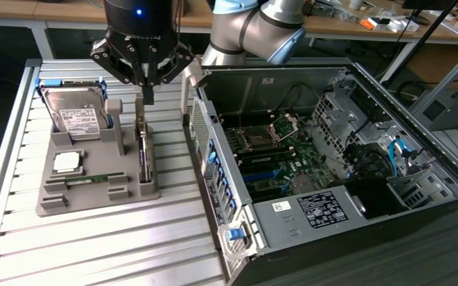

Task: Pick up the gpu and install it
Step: 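Reach for the gpu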

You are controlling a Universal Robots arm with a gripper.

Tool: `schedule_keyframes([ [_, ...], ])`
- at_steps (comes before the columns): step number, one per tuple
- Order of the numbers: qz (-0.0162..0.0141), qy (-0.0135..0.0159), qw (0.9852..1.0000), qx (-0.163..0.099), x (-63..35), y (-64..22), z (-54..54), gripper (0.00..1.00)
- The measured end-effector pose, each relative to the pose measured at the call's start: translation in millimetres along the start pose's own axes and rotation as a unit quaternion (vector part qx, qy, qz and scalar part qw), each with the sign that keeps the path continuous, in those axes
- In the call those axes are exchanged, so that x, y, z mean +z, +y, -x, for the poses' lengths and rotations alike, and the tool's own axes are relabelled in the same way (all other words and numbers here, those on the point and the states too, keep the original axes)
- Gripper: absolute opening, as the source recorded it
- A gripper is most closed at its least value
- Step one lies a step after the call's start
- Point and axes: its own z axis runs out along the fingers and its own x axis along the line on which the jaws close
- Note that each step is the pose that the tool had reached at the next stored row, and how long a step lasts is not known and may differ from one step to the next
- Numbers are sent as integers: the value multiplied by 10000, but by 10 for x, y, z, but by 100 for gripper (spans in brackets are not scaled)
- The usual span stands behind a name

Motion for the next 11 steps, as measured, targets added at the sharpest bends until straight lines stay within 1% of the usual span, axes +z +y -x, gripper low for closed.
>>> schedule_keyframes([
  [7, 0, 0, 10000, 0, -1, -4, -54, 11],
  [11, 0, 0, 10000, -1, -2, -4, -60, 11],
])
